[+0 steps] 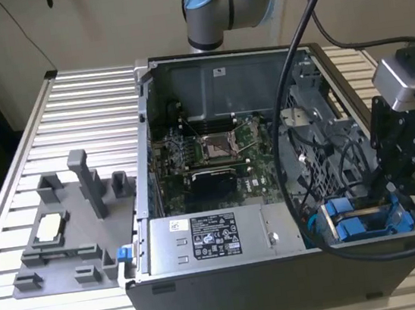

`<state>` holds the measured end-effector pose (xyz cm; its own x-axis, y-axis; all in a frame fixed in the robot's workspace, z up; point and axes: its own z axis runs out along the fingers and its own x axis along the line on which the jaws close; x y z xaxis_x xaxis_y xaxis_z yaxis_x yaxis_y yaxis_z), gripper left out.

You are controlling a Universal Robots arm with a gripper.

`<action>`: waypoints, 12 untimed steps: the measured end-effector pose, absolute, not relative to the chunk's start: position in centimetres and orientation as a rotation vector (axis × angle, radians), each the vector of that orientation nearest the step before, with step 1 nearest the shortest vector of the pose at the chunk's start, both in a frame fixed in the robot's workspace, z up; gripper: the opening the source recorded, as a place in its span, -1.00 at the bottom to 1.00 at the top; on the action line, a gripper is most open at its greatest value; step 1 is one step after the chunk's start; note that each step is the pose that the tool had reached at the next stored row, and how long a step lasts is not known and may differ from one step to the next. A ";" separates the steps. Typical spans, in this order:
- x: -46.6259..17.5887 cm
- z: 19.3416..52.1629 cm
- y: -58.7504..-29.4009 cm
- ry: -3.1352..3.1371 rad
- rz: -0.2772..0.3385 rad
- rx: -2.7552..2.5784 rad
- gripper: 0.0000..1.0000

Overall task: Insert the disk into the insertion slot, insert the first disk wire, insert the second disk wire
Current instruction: 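Insert the first disk wire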

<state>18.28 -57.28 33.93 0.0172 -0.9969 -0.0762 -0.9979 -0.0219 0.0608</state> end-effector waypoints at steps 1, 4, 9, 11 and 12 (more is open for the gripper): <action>18.3 33.9 -57.3 2.190 0.152 -2.233 -0.62; 18.3 33.7 -57.3 2.190 0.152 -2.233 -0.62; 18.3 33.3 -57.3 2.191 0.150 -2.234 -0.62; 18.3 33.2 -57.3 2.190 0.152 -2.233 -0.62; 18.3 33.2 -57.3 2.190 0.152 -2.233 -0.62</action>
